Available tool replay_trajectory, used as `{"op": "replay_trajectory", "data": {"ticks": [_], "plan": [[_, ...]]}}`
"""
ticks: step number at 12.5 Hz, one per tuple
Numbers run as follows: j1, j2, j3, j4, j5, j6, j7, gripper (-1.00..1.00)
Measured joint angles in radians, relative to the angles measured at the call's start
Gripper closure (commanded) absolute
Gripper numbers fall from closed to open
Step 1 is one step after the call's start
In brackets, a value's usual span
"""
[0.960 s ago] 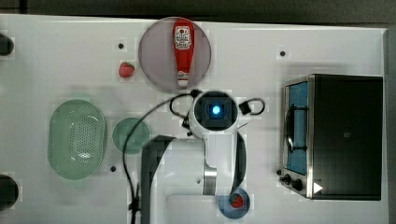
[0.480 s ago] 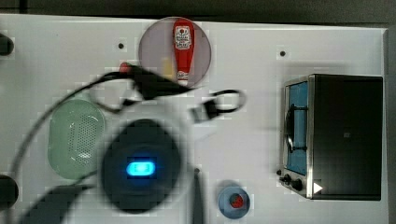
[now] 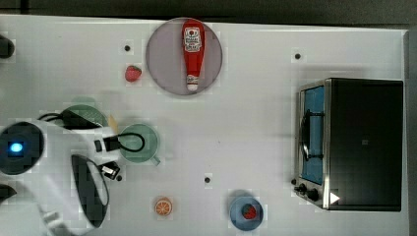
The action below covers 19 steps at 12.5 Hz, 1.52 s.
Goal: Pick Banana and place it in mug.
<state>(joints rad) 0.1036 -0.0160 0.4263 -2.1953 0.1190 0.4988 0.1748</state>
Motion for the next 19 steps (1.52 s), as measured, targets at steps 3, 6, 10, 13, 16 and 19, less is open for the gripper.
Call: {"op": "replay_trajectory", "data": {"ticks": [3,6,10,13,16,19], "plan": [[-0.013,0.101,-0.017,-0.094,-0.049,0.188,0.064,0.37],[-0.052,0.109,-0.042,-0.145,-0.059,0.268,0.070,-0.10],[-0.046,0.116,-0.028,-0.189,-0.054,0.352,0.077,-1.00],[-0.037,0.123,-0.031,-0.166,-0.073,0.378,0.077,-1.00],[-0.028,0.068,-0.067,-0.088,-0.070,0.199,0.084,-1.00],[-0.039,-0.112,-0.152,0.076,-0.028,-0.014,0.084,-1.00]]}}
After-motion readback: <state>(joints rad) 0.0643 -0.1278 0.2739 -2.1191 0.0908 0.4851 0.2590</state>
